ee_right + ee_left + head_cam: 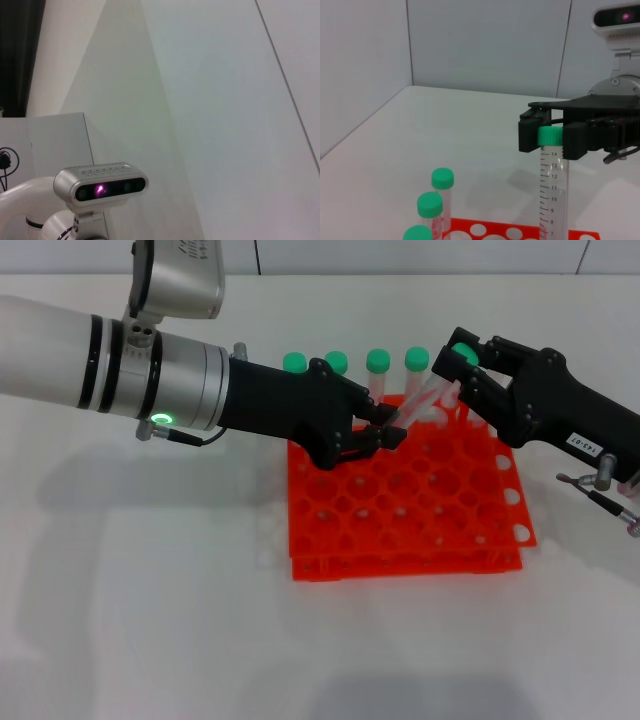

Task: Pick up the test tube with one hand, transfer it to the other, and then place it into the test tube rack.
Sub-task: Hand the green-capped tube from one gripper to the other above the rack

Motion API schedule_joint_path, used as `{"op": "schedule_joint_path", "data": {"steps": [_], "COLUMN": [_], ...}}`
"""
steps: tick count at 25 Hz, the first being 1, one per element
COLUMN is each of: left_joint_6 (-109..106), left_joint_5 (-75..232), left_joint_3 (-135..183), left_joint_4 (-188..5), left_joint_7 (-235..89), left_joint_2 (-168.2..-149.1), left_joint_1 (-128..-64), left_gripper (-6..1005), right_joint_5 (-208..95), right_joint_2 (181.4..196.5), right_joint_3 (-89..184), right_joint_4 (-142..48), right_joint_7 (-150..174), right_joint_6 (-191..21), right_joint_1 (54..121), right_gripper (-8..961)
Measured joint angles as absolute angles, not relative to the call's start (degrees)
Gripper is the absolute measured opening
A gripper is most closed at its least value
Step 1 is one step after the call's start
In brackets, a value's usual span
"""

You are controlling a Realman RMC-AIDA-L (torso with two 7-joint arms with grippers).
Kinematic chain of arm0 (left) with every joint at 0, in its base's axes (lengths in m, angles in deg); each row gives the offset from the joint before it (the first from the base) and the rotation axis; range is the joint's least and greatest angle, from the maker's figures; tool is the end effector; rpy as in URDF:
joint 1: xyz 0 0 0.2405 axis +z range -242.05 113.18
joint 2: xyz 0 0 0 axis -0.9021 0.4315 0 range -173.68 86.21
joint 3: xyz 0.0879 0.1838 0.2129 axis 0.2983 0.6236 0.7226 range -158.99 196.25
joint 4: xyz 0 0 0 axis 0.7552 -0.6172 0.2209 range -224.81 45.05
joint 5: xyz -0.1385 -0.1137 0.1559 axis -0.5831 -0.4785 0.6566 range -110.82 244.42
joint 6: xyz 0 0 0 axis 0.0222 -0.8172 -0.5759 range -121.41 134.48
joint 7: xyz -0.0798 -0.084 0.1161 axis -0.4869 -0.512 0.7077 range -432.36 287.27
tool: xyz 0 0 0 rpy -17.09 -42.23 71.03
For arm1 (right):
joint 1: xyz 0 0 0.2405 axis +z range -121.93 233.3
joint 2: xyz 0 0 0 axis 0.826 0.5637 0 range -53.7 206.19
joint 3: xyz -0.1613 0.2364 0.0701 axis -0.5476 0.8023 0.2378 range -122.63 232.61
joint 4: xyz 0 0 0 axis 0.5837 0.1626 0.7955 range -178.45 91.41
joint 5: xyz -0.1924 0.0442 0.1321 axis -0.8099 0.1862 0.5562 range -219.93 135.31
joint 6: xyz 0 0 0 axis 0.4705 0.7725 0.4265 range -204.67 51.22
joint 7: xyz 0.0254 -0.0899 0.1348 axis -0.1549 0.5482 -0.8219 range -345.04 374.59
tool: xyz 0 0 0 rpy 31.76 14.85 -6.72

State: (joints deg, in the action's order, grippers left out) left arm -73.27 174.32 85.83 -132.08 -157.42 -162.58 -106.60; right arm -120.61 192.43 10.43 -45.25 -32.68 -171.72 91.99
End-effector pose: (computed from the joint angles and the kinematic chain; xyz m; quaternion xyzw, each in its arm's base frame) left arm -0.1813 0.4225 -0.0884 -0.9860 -0.0589 -0.1502 0.0429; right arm 0.2599 0.3670 -0.0628 -0.8358 0.1557 0.4882 0.1973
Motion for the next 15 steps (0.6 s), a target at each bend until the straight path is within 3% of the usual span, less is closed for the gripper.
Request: {"op": "schedule_joint_path", "data": {"steps": [4,15], "left_joint_6": [-72.7,-71.1], "left_joint_5": [174.6,175.5], "left_joint_3": [85.9,86.6], "left_joint_4": [-132.1,-132.6], "left_joint_7": [-157.6,-164.0], "left_joint_2": [-162.72,-162.82], "left_joint_1": [-106.6,-107.0], "left_gripper": [206,208], "right_joint_5": [-120.6,-120.6], "right_joint_2": [192.43,192.42], "right_joint_3": [10.4,10.4], "right_joint_4": [-45.2,-45.2], "right_joint_7": [-32.5,-32.5], "right_joint_6": [-171.6,-171.7], "right_joint_1": [92.0,91.9], "right_gripper": [256,256]}}
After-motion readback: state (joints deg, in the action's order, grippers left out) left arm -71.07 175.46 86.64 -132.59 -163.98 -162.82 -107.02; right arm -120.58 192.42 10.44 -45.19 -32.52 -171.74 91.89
